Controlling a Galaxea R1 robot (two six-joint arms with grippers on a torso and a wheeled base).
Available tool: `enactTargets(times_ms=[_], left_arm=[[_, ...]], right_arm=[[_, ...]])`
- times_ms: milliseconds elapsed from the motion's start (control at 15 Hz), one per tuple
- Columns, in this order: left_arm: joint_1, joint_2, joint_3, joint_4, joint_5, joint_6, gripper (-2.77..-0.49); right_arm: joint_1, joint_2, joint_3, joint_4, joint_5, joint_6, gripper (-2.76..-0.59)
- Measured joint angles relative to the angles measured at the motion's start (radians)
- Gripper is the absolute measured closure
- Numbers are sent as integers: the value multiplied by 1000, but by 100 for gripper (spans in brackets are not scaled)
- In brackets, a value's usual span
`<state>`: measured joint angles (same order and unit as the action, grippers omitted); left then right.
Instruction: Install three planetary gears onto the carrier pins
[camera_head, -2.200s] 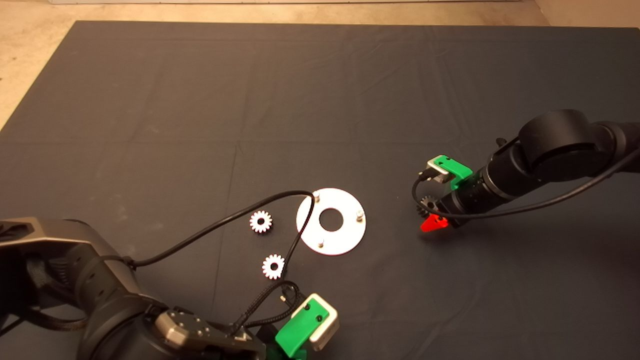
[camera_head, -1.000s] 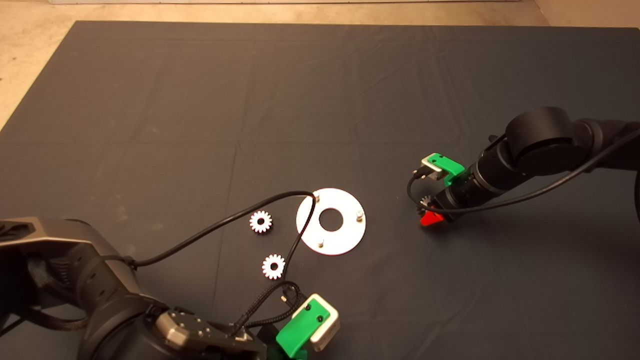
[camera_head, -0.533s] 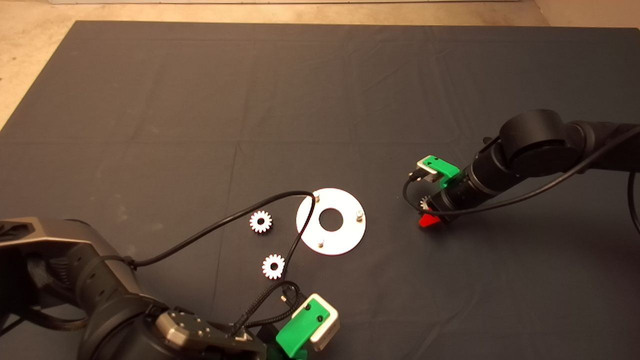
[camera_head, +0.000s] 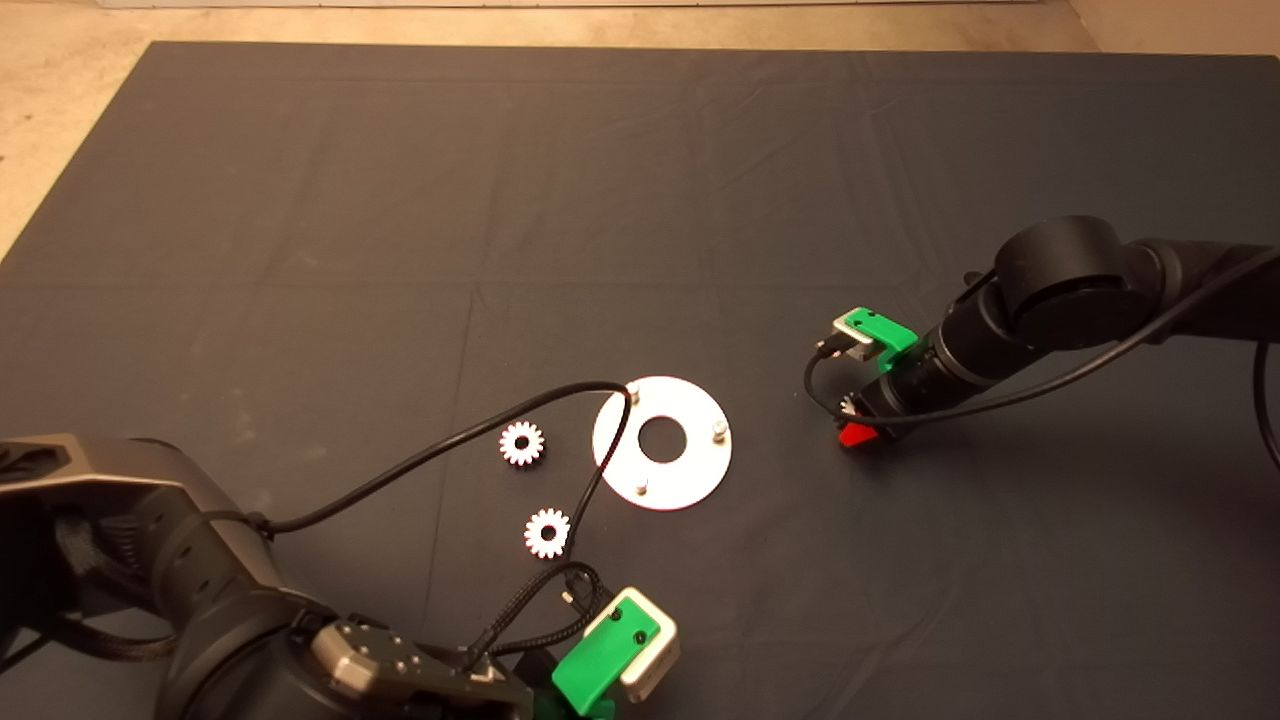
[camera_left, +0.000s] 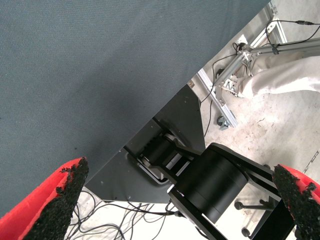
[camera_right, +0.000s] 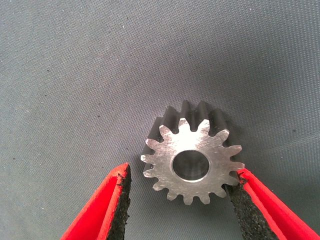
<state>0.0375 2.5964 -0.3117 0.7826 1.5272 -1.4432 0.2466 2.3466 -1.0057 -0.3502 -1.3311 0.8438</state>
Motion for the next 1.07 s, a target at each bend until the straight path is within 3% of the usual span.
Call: enactTargets(times_ms=[400,733,867,1000,1067], left_arm=[[0,20,0,0,0,0,-265],[0,22,0,0,0,0,-265],[0,25,0,0,0,0,-265],[0,25,0,0,0,0,-265],[0,25,0,0,0,0,-265]], right_arm=[[0,0,-15,0,0,-10,-110],[0,0,-15,0,1,-10,-110],[0,0,-15,0,7,-10,-110],[0,0,-16,0,29,-10,-110],[0,0,-16,0,30,-10,-112]])
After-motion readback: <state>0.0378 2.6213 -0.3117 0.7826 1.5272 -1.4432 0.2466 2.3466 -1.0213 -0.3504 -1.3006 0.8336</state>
